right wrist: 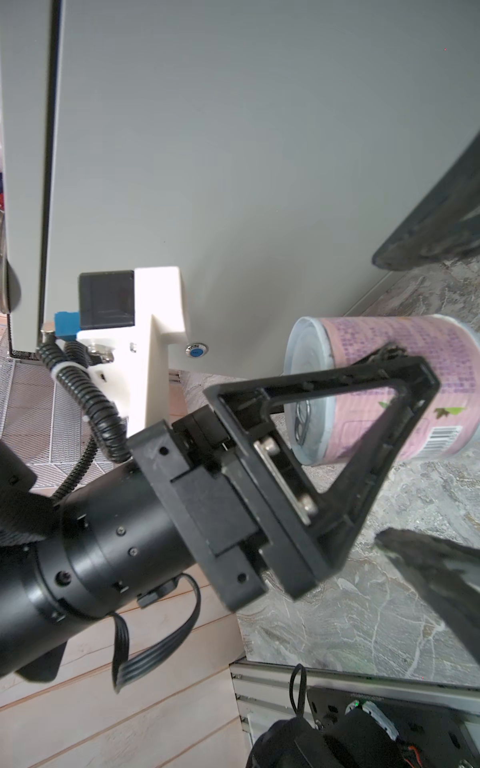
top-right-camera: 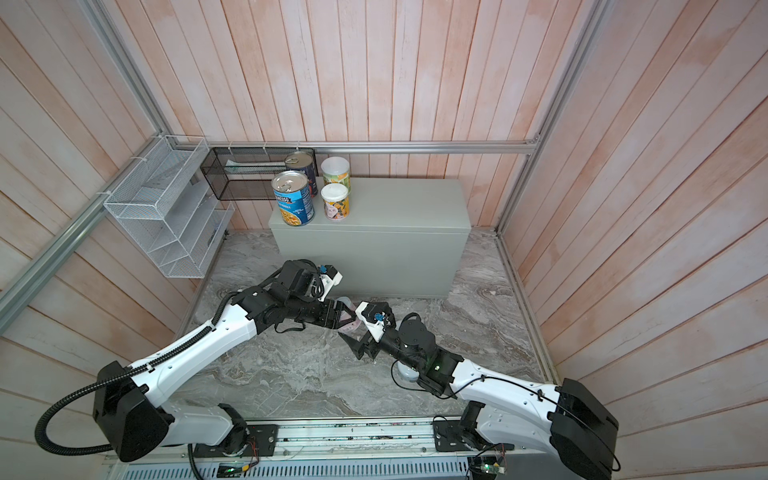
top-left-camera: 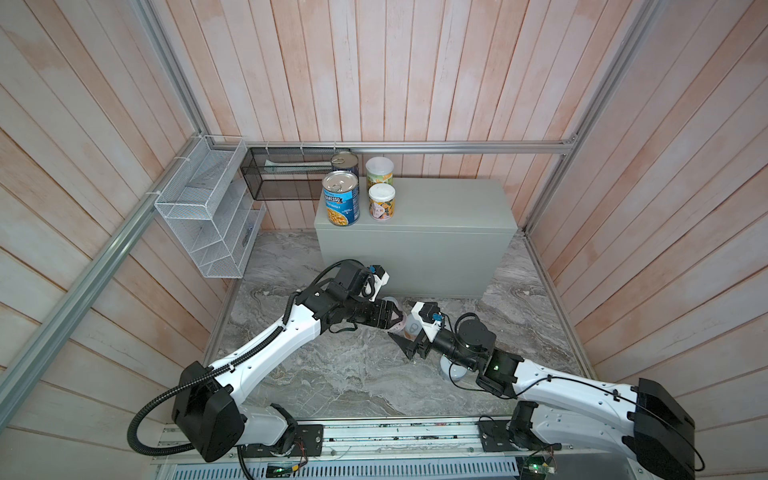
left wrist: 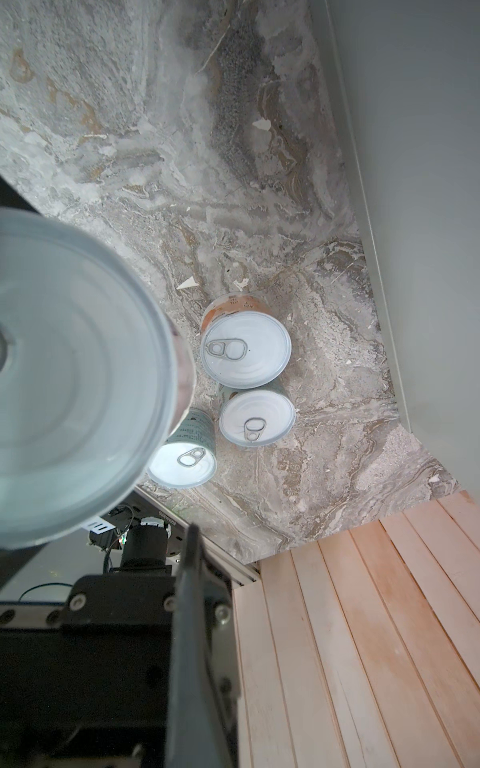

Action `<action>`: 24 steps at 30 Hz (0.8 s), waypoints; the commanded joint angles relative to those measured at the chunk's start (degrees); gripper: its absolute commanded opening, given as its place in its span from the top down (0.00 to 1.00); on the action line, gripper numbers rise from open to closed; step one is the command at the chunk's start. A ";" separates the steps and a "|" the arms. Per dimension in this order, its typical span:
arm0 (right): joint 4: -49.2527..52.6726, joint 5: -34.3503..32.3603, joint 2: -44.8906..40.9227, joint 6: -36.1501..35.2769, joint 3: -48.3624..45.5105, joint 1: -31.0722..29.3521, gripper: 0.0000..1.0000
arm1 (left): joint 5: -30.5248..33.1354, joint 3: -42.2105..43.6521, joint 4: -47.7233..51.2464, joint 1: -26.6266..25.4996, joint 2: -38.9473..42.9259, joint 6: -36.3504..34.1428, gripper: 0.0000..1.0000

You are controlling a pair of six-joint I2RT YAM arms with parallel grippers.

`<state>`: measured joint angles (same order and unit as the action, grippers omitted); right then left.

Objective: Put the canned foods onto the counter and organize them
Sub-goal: 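Carry the pink can with the left gripper toward the approaching right gripper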

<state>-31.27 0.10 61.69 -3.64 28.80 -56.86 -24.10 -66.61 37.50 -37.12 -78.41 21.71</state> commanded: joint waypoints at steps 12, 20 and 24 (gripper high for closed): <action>-5.75 -0.08 2.41 0.72 -0.37 -0.28 0.10 | -5.71 0.21 -6.96 0.17 3.61 2.77 0.46; -6.15 -0.44 3.43 1.09 0.10 -0.27 0.13 | -6.20 1.66 -7.88 0.12 4.73 3.68 0.46; -7.03 -0.93 3.80 1.62 0.14 -0.27 0.15 | -6.35 2.17 -8.21 0.04 4.98 3.80 0.46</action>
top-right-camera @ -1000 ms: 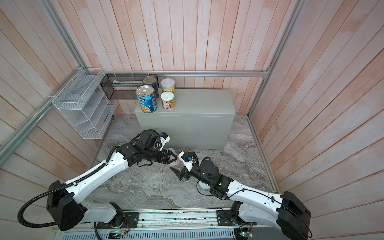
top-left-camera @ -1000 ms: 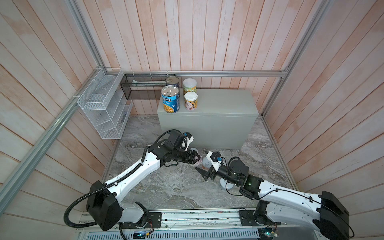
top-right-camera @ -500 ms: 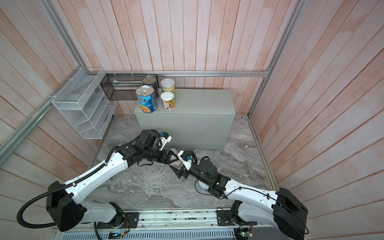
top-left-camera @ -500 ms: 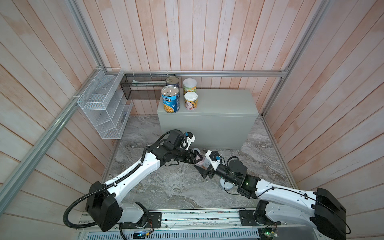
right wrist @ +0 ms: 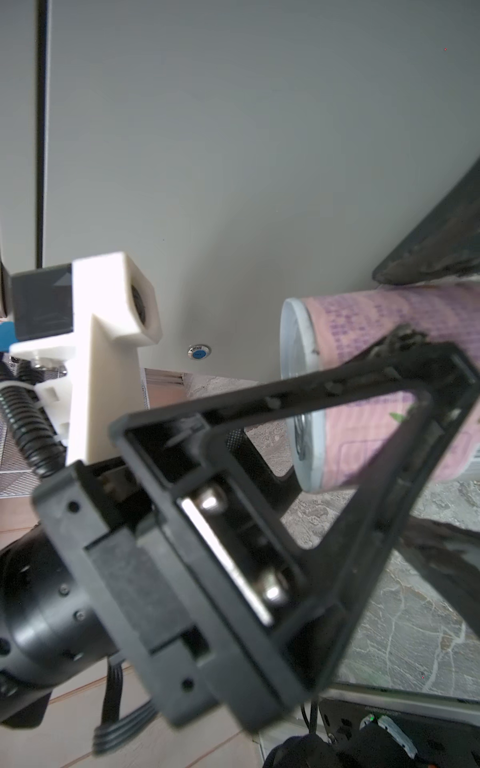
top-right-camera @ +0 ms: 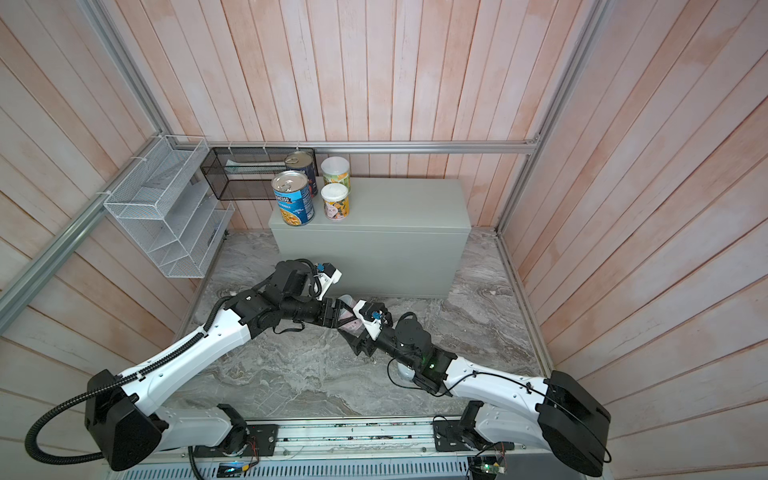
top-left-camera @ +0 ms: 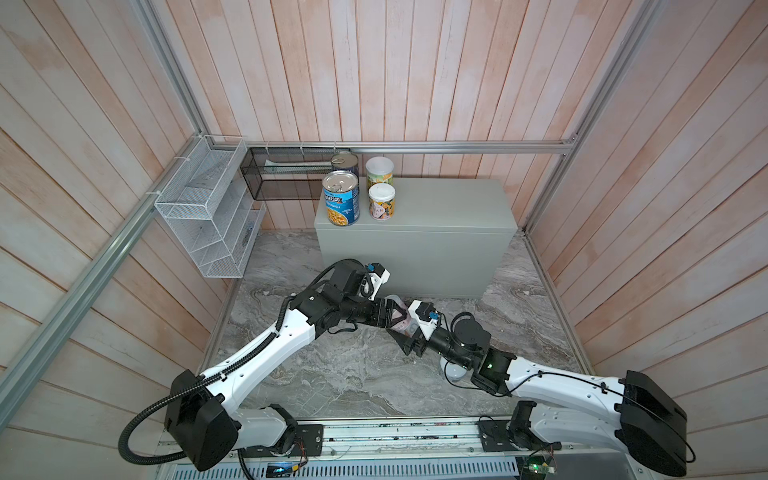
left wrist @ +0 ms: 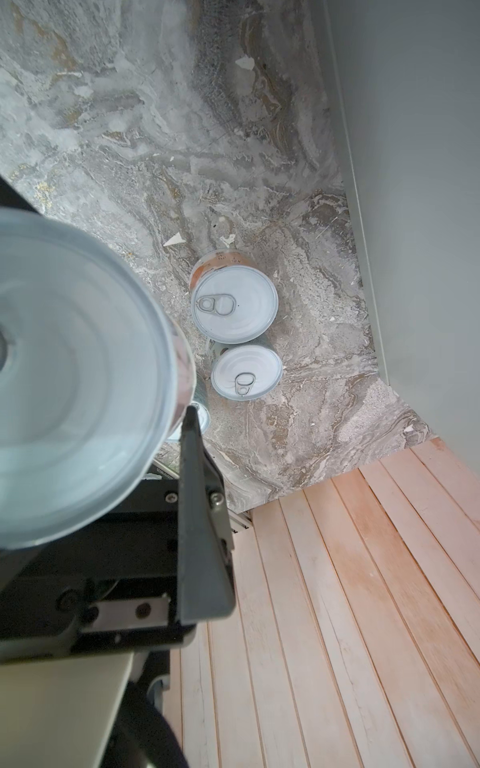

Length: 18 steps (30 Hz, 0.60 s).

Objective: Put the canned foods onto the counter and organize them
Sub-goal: 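Carry the pink can with the left gripper toward the approaching right gripper, then close the right gripper on the pink can while the left gripper releases and withdraws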

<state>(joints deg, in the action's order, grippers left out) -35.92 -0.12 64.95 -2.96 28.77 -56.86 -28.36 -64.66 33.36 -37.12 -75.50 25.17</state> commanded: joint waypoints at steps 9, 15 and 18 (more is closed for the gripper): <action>-2.88 -1.18 2.26 1.12 1.02 -0.27 0.17 | -2.49 0.87 -4.62 0.10 2.61 0.67 0.46; -2.88 -1.36 3.43 1.29 1.70 -0.27 0.18 | -3.02 1.15 -5.06 0.07 2.56 0.83 0.46; -4.01 -1.80 3.54 1.81 1.40 -0.27 0.19 | -2.93 1.43 -5.17 0.08 2.46 0.81 0.46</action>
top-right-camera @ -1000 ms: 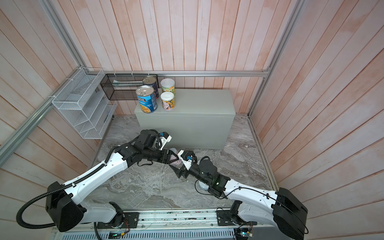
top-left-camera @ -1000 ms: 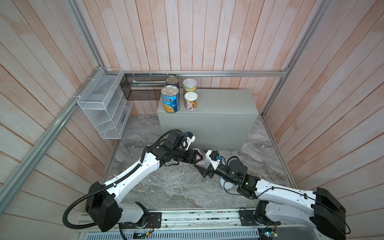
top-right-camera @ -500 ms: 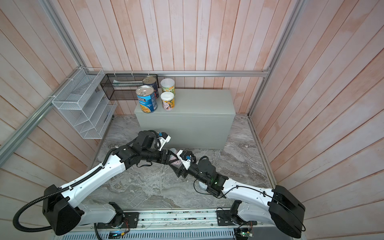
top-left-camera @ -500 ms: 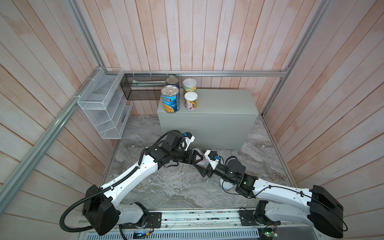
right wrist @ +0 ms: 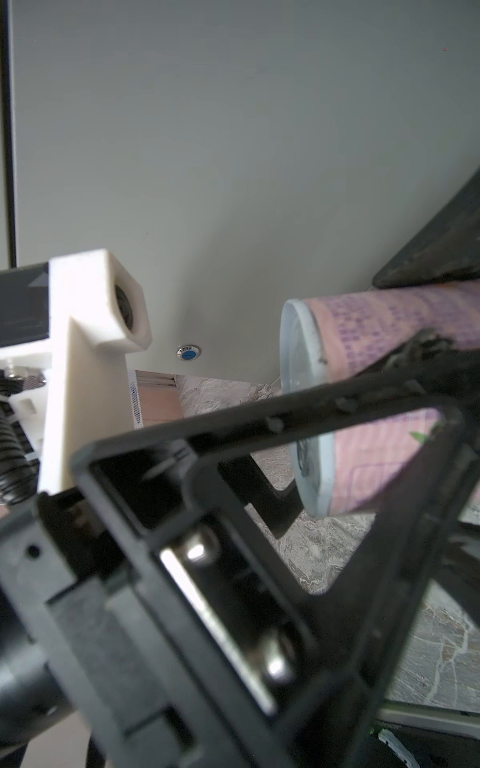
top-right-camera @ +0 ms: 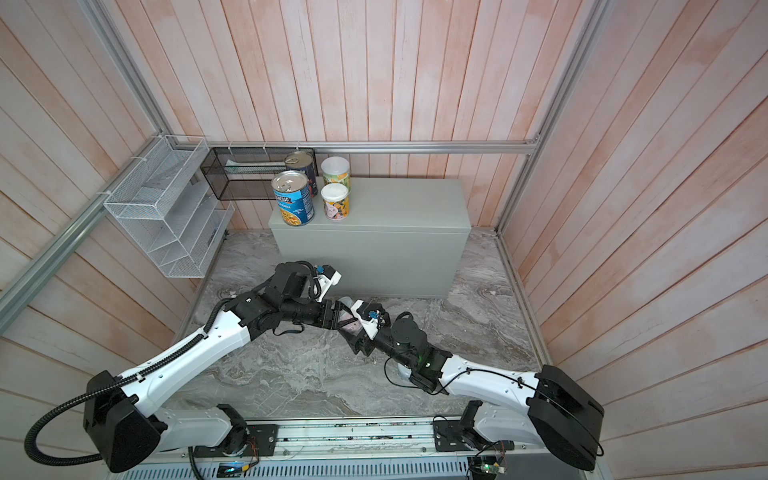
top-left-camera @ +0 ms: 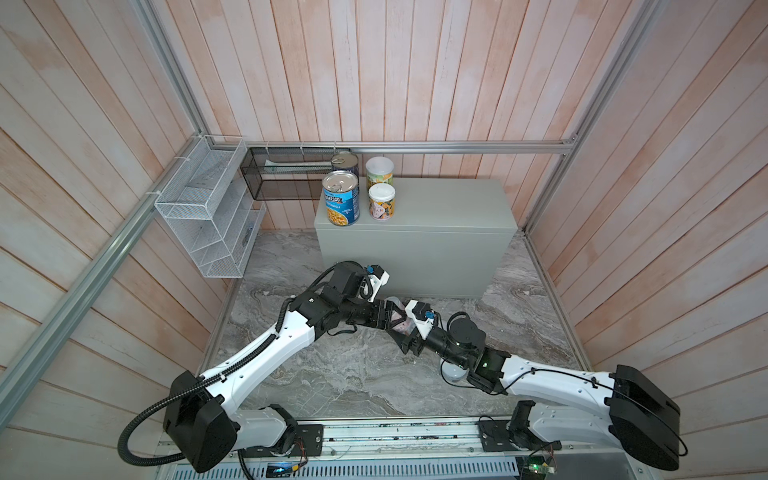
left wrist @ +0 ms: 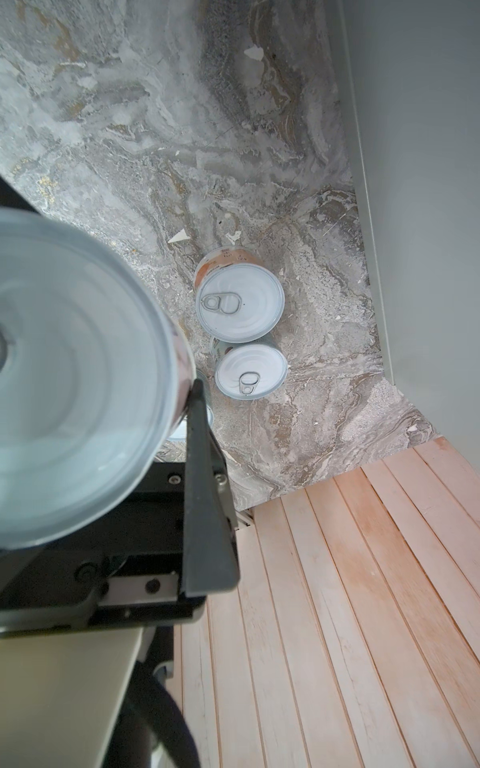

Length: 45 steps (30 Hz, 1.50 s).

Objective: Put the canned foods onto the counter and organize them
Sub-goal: 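Close the right gripper on the pink can while the left gripper releases and withdraws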

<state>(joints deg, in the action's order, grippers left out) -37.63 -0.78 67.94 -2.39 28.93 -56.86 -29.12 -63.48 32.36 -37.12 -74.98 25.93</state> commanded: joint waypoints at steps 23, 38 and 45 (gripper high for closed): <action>-7.02 -2.16 2.63 3.46 1.74 -0.09 0.40 | -2.64 0.75 -5.37 0.02 0.40 0.90 0.31; -8.00 -3.08 2.16 4.46 1.00 0.29 0.41 | 0.32 1.00 -4.57 0.41 -0.26 0.26 0.06; -7.99 -4.25 1.84 4.77 0.50 0.44 0.41 | 2.60 1.25 -3.79 0.74 0.74 0.17 0.01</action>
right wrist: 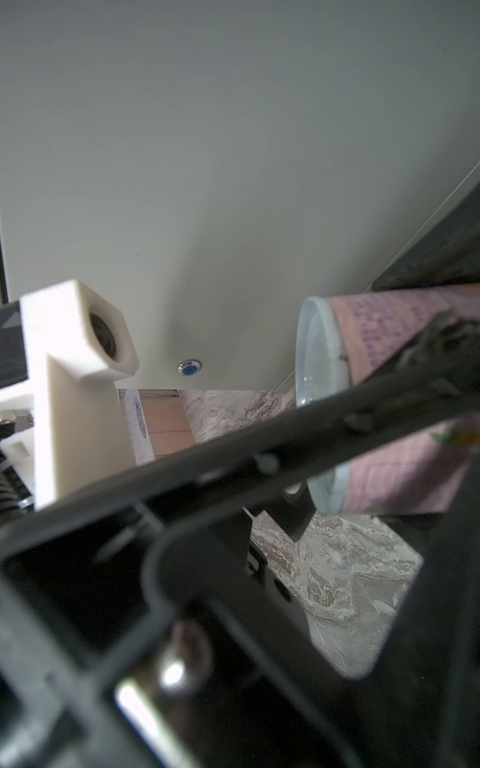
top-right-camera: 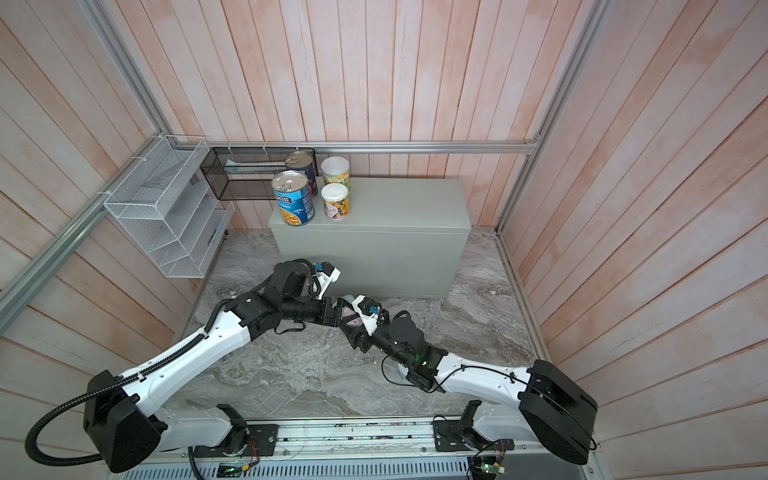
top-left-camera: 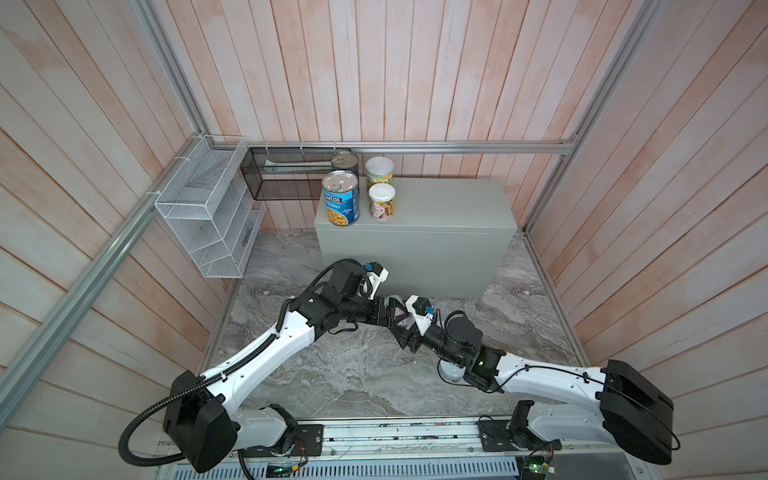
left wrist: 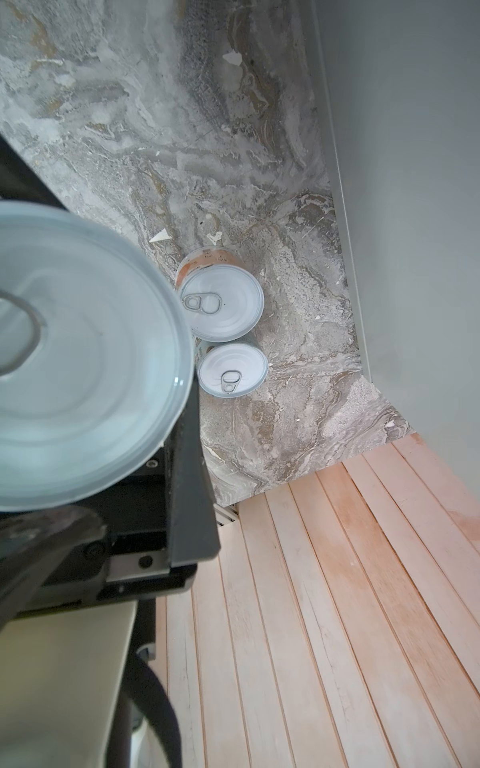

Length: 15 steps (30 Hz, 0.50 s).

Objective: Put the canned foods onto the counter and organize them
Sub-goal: 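Close the right gripper on the pink can while the left gripper releases and withdraws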

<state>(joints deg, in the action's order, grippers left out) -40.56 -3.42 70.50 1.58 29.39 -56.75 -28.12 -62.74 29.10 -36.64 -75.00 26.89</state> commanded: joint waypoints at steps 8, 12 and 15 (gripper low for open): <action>-5.20 -3.20 -1.77 1.78 -1.02 0.76 0.41 | 3.20 0.83 -0.27 1.13 2.14 -0.53 0.00; -4.56 -4.90 -2.14 2.36 -1.27 1.15 0.41 | 4.35 1.17 -0.23 1.46 2.95 -0.35 0.00; -4.48 -5.49 -2.85 3.20 -1.71 1.58 0.41 | 6.40 1.70 -0.58 1.74 4.13 -0.07 0.00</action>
<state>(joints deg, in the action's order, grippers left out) -40.16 -6.85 69.91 3.31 27.77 -55.77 -24.27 -62.35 29.10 -35.44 -72.77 26.83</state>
